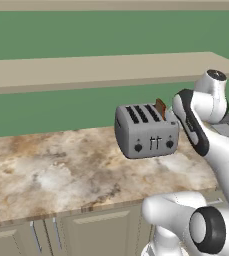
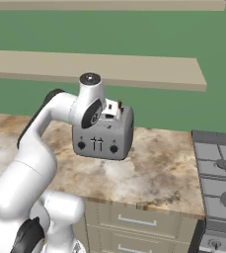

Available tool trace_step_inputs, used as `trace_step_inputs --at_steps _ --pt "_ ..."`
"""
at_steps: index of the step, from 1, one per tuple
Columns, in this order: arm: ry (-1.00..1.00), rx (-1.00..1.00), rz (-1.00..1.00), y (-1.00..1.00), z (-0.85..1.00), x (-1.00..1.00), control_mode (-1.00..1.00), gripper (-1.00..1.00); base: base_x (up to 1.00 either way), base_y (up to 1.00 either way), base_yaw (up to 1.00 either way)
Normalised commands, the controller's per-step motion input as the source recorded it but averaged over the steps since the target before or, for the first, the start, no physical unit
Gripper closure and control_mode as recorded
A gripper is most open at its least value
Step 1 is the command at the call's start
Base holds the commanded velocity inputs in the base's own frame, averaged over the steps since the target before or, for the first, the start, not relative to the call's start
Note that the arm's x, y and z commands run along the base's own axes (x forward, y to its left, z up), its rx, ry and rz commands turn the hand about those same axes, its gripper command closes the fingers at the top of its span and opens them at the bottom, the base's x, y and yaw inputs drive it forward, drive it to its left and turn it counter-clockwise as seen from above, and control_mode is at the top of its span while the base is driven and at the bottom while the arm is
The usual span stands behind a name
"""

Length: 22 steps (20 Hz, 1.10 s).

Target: Start the toaster. Once the lever pops up, take the bread to the plate on the dining counter.

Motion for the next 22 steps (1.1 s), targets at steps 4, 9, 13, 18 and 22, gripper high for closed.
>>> trace_step_inputs --at_steps 4,9,13,18,22 --pt "-0.18 0.0 0.0 -0.02 -0.36 0.0 -1.0 -1.0 0.0 0.0 0.0" --pt "-0.08 0.0 0.0 0.0 -0.29 0.09 -1.0 -1.0 0.0 0.0 0.0" --pt "0.0 0.0 0.0 0.0 -0.15 0.26 -1.0 -1.0 0.0 0.0 0.0" --pt "0.01 0.01 0.0 0.0 -0.01 0.32 -1.0 -1.0 0.0 0.0 0.0" --pt "0.02 0.0 0.0 0.0 0.0 0.25 -1.0 -1.0 0.0 0.0 0.0"
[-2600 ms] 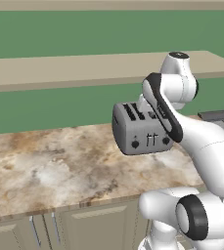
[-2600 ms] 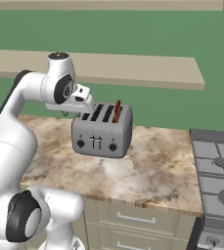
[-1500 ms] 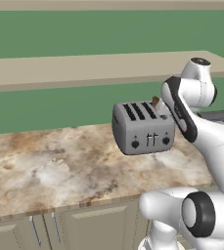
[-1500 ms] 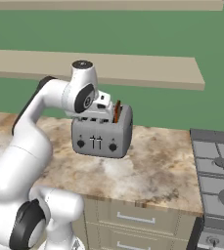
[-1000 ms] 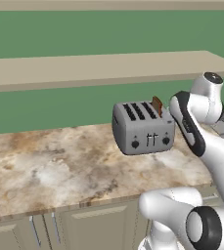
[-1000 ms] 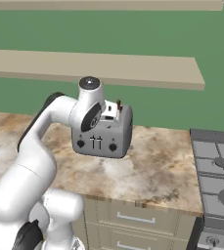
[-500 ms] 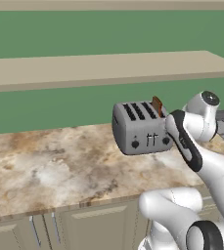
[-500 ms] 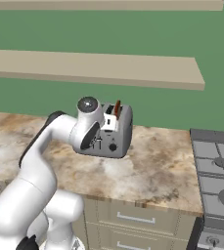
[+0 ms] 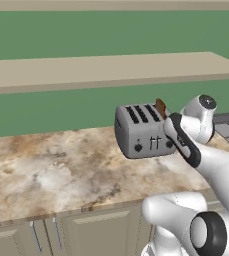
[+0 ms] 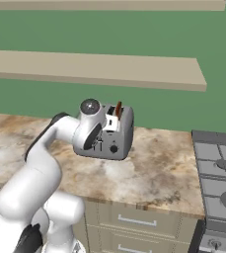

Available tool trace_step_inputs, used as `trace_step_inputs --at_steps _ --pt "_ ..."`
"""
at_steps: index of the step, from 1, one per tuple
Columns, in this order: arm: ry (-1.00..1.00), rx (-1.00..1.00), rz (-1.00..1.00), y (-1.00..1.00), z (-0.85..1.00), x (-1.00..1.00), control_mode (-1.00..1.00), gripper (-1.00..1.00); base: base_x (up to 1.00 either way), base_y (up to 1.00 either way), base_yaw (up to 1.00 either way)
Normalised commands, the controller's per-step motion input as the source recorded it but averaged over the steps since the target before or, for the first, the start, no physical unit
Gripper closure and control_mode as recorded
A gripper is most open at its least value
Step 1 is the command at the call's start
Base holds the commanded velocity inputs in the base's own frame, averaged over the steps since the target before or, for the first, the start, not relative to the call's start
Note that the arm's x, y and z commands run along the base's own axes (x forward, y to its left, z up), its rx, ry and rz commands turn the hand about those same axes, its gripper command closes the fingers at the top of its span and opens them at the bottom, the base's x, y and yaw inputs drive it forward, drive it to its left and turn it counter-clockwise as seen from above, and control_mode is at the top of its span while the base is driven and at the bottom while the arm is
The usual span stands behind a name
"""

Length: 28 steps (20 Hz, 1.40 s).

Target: Start the toaster. Once the lever pops up, take the bread to the plate on the dining counter.

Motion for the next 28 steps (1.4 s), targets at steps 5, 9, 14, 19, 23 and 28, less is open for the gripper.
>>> trace_step_inputs --at_steps 5,9,14,19,23,28 --pt "0.01 0.0 -0.01 -0.17 0.0 0.19 -1.0 -1.0 0.0 0.0 0.0" --pt "0.0 0.0 -0.03 -0.31 -0.01 0.06 -1.0 -1.0 0.0 0.0 0.0" --pt "0.0 0.0 -0.09 -0.19 -0.02 0.02 -1.0 -1.0 0.0 0.0 0.0" --pt "0.0 0.0 -0.08 0.0 0.0 0.05 -1.0 -1.0 0.0 0.0 0.0" --pt "0.0 0.0 0.0 0.02 0.0 0.15 -1.0 -1.0 0.0 0.0 0.0" --pt "0.0 0.0 0.0 0.0 -0.01 0.22 -1.0 -1.0 0.0 0.0 0.0"
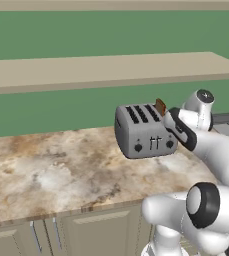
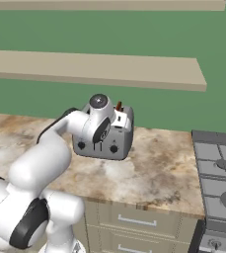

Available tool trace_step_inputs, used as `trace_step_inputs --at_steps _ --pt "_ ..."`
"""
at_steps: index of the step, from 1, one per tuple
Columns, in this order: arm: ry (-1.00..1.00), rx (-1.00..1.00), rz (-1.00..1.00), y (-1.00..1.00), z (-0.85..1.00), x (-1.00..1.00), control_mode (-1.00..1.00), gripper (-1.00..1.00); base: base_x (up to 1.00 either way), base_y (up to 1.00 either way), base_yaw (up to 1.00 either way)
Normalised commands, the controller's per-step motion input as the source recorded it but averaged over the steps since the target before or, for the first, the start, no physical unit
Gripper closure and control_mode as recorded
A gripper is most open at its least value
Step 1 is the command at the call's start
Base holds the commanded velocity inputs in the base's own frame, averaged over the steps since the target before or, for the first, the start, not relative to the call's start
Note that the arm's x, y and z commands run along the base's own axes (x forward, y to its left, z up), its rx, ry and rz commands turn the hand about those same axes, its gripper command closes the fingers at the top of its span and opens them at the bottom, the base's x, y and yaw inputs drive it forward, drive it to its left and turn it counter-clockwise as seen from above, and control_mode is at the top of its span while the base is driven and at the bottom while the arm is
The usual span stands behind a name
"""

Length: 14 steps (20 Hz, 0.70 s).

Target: Start the toaster. Once the lever pops up, take the bread to the plate on the dining counter.

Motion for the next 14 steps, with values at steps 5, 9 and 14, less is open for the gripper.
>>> trace_step_inputs --at_steps 5,9,14 --pt "0.0 0.0 0.0 0.0 -0.08 0.1 -1.0 -1.0 0.0 0.0 0.0" --pt "0.0 0.0 0.0 0.0 -0.07 0.13 -1.0 -1.0 0.0 0.0 0.0" --pt "0.0 0.0 0.0 0.0 -0.14 0.09 -1.0 -1.0 0.0 0.0 0.0"
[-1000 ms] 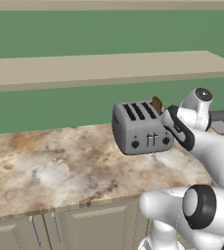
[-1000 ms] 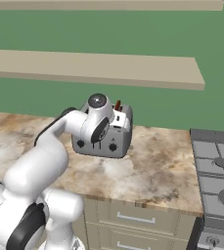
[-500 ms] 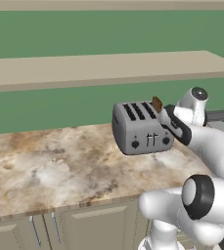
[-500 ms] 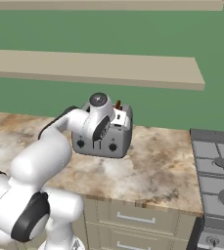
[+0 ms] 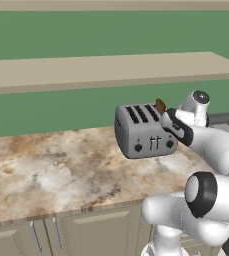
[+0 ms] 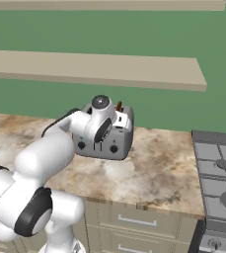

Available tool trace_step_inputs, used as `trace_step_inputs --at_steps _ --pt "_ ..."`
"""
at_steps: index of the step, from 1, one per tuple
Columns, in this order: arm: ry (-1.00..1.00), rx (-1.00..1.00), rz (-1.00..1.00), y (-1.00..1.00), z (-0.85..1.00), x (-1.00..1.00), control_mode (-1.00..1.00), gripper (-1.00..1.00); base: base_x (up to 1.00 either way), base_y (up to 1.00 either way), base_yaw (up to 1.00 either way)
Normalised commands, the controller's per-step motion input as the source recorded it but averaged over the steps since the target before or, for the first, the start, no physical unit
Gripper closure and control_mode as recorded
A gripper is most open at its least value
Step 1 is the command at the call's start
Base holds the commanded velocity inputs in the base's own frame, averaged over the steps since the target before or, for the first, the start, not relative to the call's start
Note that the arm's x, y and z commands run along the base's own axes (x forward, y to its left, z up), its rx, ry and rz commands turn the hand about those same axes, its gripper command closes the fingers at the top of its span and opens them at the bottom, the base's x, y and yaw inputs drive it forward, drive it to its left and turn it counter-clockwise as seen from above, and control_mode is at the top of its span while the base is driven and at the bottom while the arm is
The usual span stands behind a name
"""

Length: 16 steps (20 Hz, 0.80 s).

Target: Start the toaster. Once the lever pops up, take the bread to the plate on the dining counter.

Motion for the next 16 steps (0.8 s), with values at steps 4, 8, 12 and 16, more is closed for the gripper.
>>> trace_step_inputs --at_steps 4,8,12,16 --pt "0.0 0.0 0.0 0.0 -0.18 0.0 -1.0 -1.0 0.0 0.0 0.0" --pt "0.0 0.0 0.0 0.0 -0.21 0.0 -1.0 -1.0 0.0 0.0 0.0" --pt "0.0 0.0 0.0 0.0 -0.18 0.0 -1.0 -1.0 0.0 0.0 0.0" --pt "0.0 0.0 0.0 0.0 -0.18 0.0 -1.0 -1.0 0.0 0.0 0.0"
